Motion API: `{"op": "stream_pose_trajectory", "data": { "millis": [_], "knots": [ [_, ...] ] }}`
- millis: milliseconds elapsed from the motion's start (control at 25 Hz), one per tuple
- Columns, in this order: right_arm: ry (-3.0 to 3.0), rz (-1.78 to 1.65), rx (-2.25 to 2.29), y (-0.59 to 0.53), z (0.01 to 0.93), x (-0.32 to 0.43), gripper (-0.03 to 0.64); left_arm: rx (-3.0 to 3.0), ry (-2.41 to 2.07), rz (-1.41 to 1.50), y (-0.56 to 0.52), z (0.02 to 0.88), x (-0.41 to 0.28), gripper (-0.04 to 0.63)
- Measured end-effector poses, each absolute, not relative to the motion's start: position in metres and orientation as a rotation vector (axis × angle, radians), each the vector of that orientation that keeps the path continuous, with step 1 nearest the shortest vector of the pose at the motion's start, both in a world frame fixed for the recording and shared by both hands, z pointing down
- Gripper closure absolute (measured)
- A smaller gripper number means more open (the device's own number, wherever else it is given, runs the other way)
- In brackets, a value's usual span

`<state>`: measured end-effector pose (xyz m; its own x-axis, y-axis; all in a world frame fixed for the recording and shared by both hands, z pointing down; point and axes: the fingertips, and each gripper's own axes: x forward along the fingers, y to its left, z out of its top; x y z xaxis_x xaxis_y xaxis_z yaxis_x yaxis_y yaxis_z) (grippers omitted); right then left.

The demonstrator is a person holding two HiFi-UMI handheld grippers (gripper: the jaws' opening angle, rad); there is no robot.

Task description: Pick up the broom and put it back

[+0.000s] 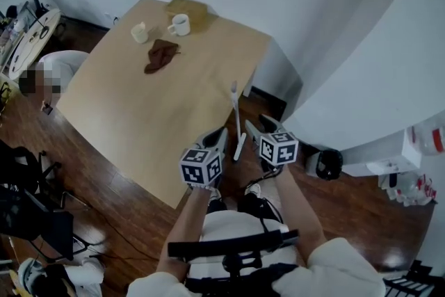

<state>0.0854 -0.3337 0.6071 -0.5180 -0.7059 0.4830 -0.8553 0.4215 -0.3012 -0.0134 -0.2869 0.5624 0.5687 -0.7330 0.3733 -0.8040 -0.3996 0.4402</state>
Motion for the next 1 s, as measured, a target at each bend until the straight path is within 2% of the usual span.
{"op": "stream_pose_trajectory", "data": {
  "millis": [680, 880, 1000],
  "knots": [
    [-2.291, 0.657, 1.152, -0.439, 0.696, 0.033, 0.359, 2.073, -1.297, 0.172, -0.322, 0.615, -0.034, 0.606],
    [-2.268, 0.608, 1.118, -0.458, 0.711, 0.016, 0.379, 2.038, -1.309, 0.170, -0.324, 0.623, -0.040, 0.606],
    [-2.250, 0.586, 1.127, -0.463, 0.714, 0.015, 0.426, 2.025, -1.314, 0.170, -0.320, 0.625, -0.041, 0.606]
  ]
}}
